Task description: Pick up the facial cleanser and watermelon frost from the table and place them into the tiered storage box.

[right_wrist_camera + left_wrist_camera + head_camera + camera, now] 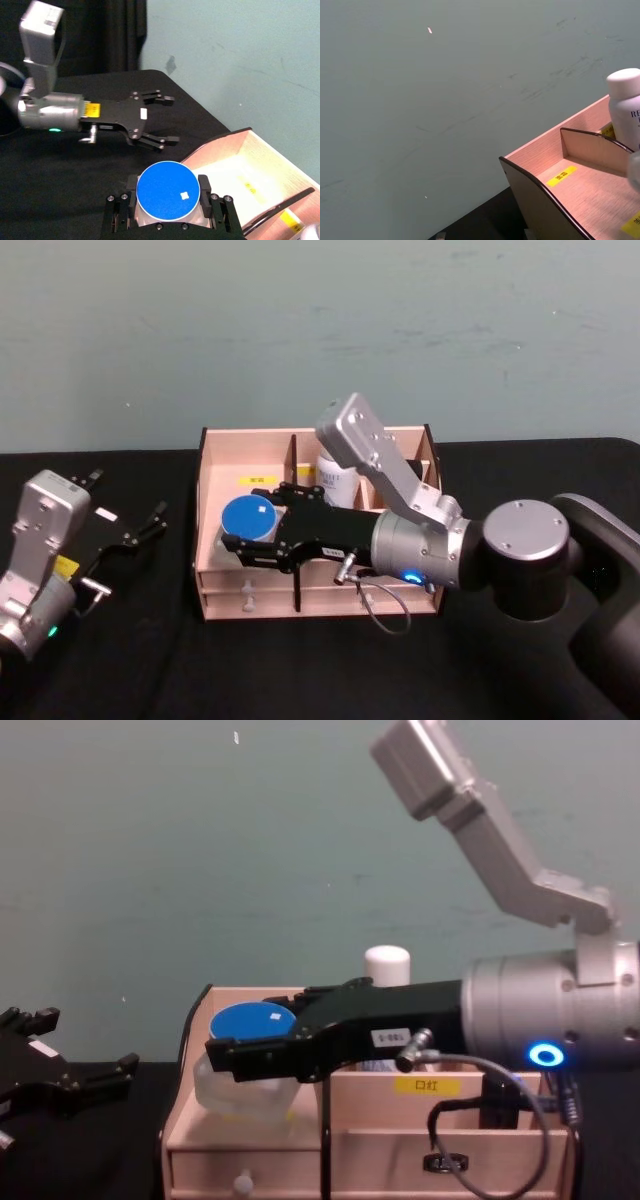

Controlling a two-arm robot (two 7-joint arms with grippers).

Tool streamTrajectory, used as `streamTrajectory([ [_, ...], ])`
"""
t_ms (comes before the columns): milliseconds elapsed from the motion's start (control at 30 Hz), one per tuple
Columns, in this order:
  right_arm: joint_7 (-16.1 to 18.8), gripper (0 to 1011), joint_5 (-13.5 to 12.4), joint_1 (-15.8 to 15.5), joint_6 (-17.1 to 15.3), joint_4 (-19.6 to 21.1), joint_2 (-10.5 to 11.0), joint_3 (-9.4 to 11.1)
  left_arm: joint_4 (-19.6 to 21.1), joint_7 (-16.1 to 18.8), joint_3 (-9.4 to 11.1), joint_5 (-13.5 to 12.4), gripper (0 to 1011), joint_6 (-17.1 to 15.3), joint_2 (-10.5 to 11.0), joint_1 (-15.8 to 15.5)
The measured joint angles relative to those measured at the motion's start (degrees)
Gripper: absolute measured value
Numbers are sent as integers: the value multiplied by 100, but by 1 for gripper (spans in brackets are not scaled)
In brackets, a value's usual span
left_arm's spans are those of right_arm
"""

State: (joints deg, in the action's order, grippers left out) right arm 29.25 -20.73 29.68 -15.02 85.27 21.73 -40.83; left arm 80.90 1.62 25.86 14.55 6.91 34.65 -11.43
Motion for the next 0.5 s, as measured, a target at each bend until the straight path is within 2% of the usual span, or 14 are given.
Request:
streamTrajectory([
  [267, -340, 734, 260, 41, -136, -253, -345, 37, 0, 0, 0, 0, 1010, 0, 0, 0],
  [500, -523, 734, 445, 53, -182, -424, -531, 60, 0, 0, 0, 0, 1010, 0, 0, 0],
])
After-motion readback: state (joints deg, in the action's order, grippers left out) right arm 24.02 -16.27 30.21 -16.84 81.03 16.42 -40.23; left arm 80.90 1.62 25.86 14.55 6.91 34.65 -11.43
